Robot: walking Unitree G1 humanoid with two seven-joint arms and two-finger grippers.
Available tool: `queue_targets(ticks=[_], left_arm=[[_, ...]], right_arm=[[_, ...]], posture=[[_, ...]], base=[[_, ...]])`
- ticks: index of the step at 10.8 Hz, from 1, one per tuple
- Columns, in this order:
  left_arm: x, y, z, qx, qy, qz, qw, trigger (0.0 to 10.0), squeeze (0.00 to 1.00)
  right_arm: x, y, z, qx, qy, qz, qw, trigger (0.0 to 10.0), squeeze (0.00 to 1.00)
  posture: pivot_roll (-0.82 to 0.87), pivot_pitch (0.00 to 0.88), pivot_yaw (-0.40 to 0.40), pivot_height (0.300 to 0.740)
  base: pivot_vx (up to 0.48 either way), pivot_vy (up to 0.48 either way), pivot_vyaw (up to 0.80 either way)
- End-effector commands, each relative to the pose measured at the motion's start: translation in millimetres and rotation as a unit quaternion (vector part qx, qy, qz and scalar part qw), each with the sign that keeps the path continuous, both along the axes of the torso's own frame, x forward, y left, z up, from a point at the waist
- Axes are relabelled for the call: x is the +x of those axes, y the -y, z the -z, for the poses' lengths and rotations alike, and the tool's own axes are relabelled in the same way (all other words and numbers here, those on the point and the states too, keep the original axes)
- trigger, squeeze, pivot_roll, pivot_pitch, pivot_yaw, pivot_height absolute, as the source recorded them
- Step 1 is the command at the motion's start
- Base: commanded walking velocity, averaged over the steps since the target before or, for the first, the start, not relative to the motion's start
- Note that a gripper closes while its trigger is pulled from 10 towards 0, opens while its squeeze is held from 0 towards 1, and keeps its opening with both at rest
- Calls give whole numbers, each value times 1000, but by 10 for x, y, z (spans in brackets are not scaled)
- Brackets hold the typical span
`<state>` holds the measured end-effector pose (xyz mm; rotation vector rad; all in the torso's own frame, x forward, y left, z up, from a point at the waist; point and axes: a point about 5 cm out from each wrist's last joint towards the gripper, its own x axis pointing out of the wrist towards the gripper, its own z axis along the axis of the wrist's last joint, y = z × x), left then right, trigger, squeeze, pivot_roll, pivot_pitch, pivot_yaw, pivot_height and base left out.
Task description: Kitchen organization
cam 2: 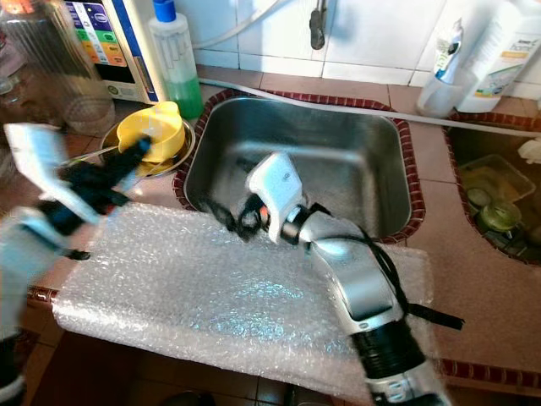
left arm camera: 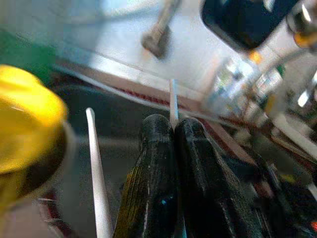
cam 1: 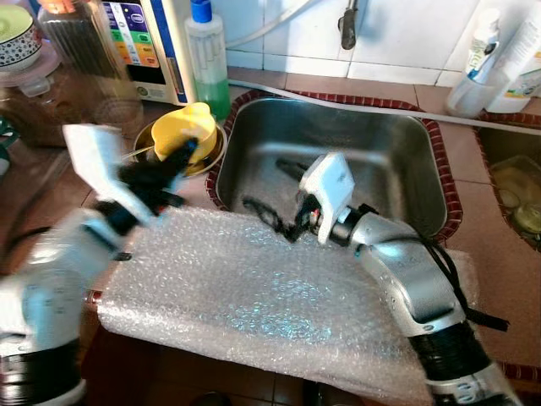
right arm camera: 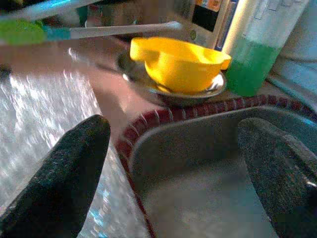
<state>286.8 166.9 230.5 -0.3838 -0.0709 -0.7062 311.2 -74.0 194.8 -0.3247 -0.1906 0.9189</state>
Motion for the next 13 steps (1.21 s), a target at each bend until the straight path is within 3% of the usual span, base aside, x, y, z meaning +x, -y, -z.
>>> queue_targets(ticks=[1,5,9,13], left_arm=[[-22,84,-33,30,11,19,999,0,0],[35,123,70,97,3,19,995,0,0],[75,159,141,149,3,29,988,0,0],[68,219,161,181,11,63,981,0,0]], right_arm=[[28,13,-39,-23,28,-9,999,10000,0],[121,137,-137,-109,115,-21,987,10000,0],[26,-50,-165,-148,164,-101,970,10000,0],[42,-106,-177,-198,202,-149,947,10000,0]], posture=[[-29,196,30,740],[-41,210,34,740],[-39,211,40,740],[-44,215,45,740]], base=[[0,0,0],[0,0,0],[0,0,0],[0,0,0]])
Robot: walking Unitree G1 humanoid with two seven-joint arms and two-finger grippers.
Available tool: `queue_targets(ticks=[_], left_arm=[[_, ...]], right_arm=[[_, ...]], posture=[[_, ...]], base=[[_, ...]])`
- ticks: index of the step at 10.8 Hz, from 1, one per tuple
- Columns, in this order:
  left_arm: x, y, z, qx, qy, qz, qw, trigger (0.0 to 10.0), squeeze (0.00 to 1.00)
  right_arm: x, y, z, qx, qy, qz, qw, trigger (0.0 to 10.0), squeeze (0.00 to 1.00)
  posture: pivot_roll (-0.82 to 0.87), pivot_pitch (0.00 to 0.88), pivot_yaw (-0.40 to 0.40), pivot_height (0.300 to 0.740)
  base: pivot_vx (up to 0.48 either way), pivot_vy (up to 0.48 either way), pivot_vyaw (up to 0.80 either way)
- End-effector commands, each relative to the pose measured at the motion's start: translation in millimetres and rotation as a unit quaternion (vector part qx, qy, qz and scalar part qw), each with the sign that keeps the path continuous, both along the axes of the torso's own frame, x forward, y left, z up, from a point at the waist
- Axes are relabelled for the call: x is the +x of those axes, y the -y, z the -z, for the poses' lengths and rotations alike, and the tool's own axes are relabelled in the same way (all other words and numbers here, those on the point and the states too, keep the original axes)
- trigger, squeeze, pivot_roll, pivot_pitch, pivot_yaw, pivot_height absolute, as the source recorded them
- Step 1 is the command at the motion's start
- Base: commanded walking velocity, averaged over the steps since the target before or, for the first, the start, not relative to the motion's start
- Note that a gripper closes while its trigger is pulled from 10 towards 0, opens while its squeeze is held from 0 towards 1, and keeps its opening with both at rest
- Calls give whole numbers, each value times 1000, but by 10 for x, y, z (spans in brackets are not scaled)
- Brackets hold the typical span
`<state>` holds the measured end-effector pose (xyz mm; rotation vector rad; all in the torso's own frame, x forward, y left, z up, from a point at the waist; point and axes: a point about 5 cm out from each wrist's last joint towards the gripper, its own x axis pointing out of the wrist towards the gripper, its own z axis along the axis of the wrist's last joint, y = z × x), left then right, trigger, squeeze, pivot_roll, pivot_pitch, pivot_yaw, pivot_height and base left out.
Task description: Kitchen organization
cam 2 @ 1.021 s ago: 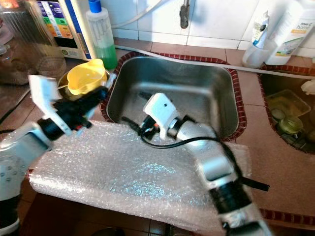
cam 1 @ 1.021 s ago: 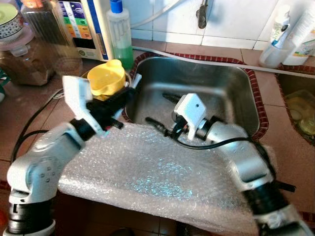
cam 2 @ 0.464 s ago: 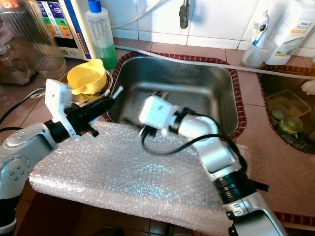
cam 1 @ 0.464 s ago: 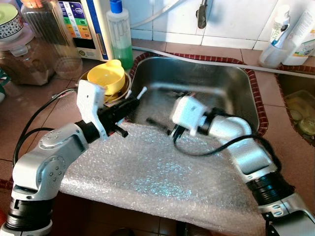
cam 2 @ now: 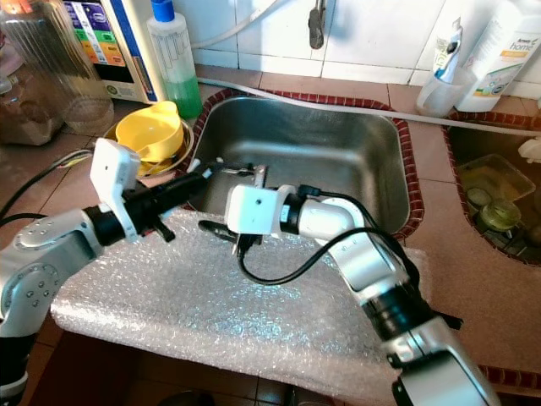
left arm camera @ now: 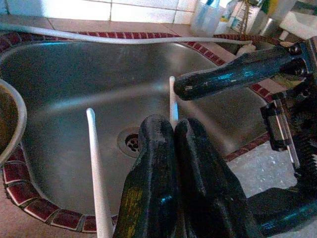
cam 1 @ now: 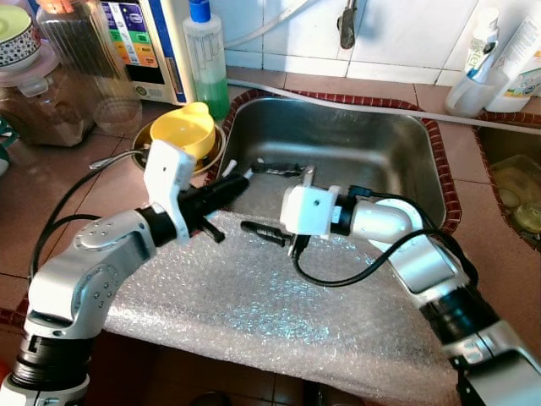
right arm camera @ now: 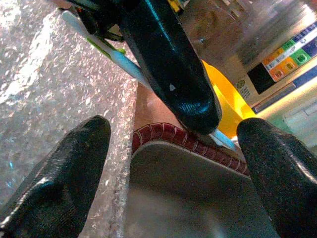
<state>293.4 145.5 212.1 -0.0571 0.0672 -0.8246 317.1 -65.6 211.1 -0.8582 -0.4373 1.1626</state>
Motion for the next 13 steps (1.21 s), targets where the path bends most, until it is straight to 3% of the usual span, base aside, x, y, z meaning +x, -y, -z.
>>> queue_targets(ticks=[1,5,10,13], left_arm=[[-11,15,-13,14,6,12,1000,0,0],[-71,18,-8,33,7,35,999,0,0],[-134,6,1,47,2,52,998,0,0],[-157,1,36,60,-4,54,997,0,0]], right_arm=[[-3,-30,18,-31,14,-19,999,10000,0],[68,-26,109,-113,61,-44,991,10000,0],[166,22,94,-128,116,-28,985,10000,0],[213,36,43,-110,136,-19,984,10000,0]], posture=[[-44,217,44,740],[-38,225,43,740],[-41,224,36,740],[-36,226,38,740]], base=[[0,0,0],[0,0,0],[0,0,0],[0,0,0]])
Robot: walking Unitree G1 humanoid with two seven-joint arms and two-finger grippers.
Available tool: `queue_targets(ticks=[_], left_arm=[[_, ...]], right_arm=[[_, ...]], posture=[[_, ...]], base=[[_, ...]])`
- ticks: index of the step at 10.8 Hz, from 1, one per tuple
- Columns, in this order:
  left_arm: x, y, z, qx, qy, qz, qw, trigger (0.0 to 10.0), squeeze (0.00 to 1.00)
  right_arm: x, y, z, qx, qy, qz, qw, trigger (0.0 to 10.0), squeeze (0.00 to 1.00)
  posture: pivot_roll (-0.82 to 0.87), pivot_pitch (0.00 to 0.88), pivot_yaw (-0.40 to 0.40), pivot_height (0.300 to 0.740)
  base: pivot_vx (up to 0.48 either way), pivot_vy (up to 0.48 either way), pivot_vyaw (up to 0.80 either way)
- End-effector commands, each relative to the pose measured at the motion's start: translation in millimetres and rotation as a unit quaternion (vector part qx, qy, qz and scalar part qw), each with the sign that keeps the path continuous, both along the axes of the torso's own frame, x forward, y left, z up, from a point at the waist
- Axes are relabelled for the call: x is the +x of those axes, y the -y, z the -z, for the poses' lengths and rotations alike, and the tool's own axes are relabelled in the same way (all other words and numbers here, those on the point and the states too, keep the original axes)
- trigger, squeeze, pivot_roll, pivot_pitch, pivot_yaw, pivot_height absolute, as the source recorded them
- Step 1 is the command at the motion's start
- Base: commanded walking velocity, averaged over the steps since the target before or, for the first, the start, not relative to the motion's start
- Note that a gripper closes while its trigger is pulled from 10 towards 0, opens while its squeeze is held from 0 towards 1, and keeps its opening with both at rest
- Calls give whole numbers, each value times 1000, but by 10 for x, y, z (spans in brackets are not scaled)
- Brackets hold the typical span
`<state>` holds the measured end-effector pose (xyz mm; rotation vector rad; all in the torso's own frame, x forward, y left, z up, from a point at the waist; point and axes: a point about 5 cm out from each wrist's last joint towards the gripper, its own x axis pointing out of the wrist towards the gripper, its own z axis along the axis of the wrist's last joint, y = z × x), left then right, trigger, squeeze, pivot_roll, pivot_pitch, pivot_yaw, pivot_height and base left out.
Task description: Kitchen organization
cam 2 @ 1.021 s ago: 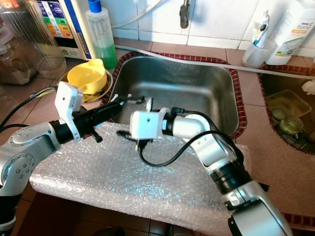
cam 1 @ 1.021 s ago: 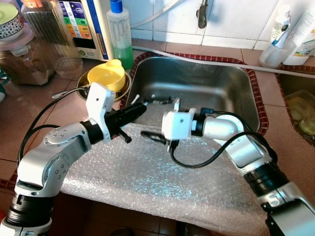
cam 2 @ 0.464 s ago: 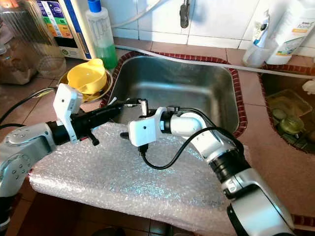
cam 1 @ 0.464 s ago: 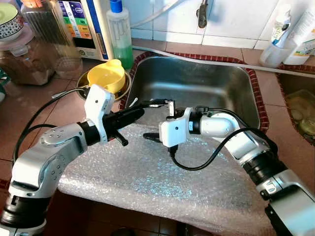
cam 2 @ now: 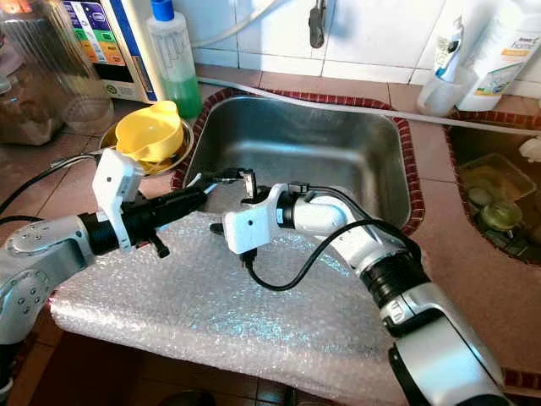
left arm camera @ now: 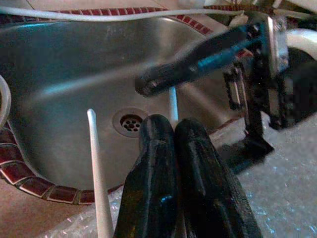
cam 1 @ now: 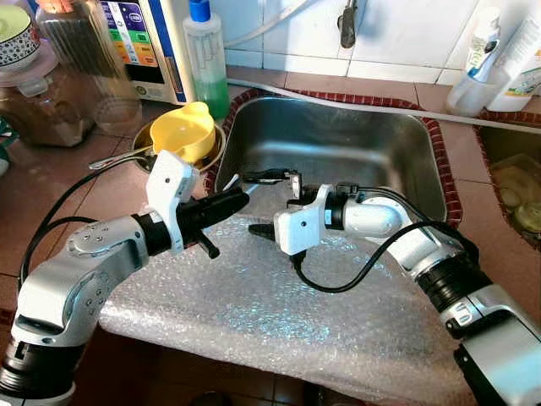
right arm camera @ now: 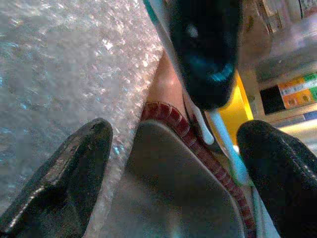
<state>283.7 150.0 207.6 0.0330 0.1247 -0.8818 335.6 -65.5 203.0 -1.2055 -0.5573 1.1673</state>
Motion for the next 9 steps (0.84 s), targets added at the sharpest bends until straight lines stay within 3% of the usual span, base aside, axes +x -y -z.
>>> queue_targets(ticks=[1,5,6,7,9], left_arm=[[-63,47,-10,6,5,22,1000,0,0],[-85,182,-39,-4,10,44,999,0,0],[-82,203,-30,-3,10,45,999,275,0],[-82,222,-20,-2,10,47,999,549,0],[-77,245,-18,0,10,50,999,941,0]], right_arm=[[65,48,-72,8,10,18,1000,10000,0],[105,-54,0,14,16,23,1000,10000,0],[103,-113,-4,22,19,17,999,2784,0],[94,-169,-11,24,28,9,999,4392,0],[88,-243,-34,31,28,0,999,0,0]], posture=[[-37,226,36,740],[-33,221,37,740],[-33,222,37,740],[-33,222,37,740],[-35,223,38,740]], base=[[0,0,0],[0,0,0],[0,0,0],[0,0,0],[0,0,0]])
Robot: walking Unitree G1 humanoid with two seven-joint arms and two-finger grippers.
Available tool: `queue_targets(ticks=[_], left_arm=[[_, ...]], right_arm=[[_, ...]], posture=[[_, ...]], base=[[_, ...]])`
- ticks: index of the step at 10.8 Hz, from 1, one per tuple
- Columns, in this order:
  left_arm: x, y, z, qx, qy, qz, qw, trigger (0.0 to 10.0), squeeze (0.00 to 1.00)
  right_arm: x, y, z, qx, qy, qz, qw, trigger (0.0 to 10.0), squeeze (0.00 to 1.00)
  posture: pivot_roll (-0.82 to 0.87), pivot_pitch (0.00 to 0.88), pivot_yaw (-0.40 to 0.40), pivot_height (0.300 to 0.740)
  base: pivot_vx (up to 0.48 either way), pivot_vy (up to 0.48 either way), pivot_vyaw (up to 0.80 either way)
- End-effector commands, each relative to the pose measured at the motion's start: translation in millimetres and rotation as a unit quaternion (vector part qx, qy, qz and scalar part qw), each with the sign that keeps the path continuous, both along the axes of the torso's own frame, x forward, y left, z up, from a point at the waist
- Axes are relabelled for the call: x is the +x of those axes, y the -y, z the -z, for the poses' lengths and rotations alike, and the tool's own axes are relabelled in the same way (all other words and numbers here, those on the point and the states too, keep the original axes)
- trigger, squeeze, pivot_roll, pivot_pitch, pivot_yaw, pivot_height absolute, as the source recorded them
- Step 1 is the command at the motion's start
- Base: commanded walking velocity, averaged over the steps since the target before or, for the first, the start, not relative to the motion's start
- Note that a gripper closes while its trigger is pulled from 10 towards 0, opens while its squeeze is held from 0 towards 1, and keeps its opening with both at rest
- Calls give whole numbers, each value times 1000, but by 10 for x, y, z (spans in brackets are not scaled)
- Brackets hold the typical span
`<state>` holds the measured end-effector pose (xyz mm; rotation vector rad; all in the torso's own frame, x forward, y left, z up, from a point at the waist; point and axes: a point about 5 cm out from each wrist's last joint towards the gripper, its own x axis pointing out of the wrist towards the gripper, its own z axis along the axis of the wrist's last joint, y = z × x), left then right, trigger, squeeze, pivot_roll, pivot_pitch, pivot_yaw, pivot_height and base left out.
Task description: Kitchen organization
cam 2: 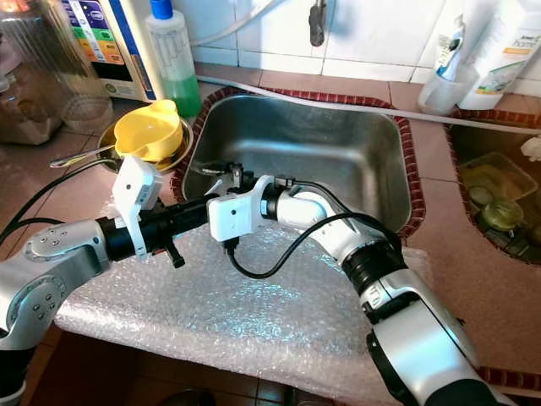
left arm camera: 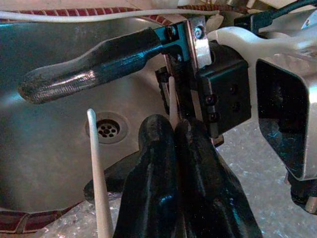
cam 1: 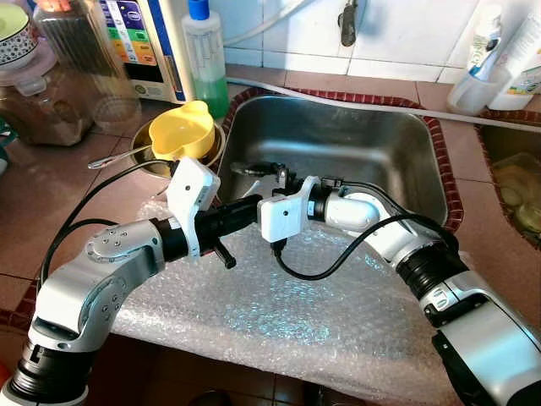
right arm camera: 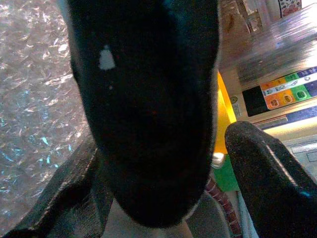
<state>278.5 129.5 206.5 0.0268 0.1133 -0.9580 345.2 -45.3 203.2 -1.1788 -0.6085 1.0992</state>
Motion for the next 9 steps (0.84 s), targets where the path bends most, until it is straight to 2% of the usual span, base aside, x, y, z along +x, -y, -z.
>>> queue_targets(ticks=[1,4,5,6,7,9], left_arm=[[-24,39,-34,7,9,12,1000,941,0],[-18,-3,-38,10,10,5,1000,2000,0],[-4,-24,-46,14,14,0,1000,3843,0],[20,-51,-61,15,18,-7,1000,8039,0],[22,-64,-65,17,19,-9,1000,10000,0],[30,-86,-70,15,20,-18,1000,10000,0]], right_arm=[[-10,-43,-29,-3,8,-12,1000,0,0],[-4,-43,-14,-3,7,-14,1000,0,0],[-2,-44,-21,0,6,-12,1000,0,0],[2,-41,-19,0,6,-11,1000,0,0],[5,-44,-23,2,5,-11,1000,0,0],[12,-39,-28,4,5,-9,1000,0,0]], posture=[[-35,223,38,740],[-34,226,38,740],[-34,227,40,740],[-34,227,40,740],[-33,227,42,740],[-31,227,44,740]], base=[[0,0,0],[0,0,0],[0,0,0],[0,0,0],[0,0,0],[0,0,0]])
